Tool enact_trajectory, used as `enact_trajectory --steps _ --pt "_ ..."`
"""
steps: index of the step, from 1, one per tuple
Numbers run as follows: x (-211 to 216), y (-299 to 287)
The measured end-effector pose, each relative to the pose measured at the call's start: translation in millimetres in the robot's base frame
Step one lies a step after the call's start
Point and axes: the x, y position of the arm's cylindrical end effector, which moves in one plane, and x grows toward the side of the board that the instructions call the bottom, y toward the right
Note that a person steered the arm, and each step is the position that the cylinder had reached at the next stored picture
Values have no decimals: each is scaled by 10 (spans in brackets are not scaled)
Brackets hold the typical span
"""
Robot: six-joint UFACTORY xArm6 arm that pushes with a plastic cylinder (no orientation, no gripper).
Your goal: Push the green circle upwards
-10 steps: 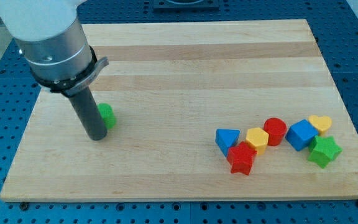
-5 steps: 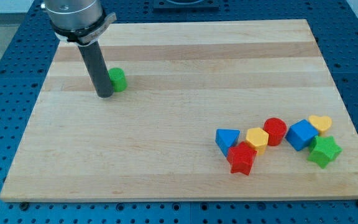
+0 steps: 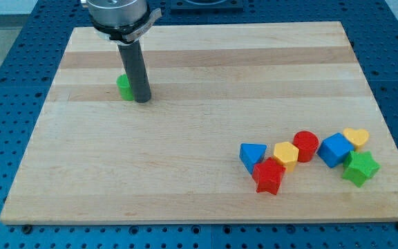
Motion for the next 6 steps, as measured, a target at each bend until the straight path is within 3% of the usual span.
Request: enact_trajectory --steps 2,5,6 --pt "247 339" --pt "-477 46" --pt "-477 30"
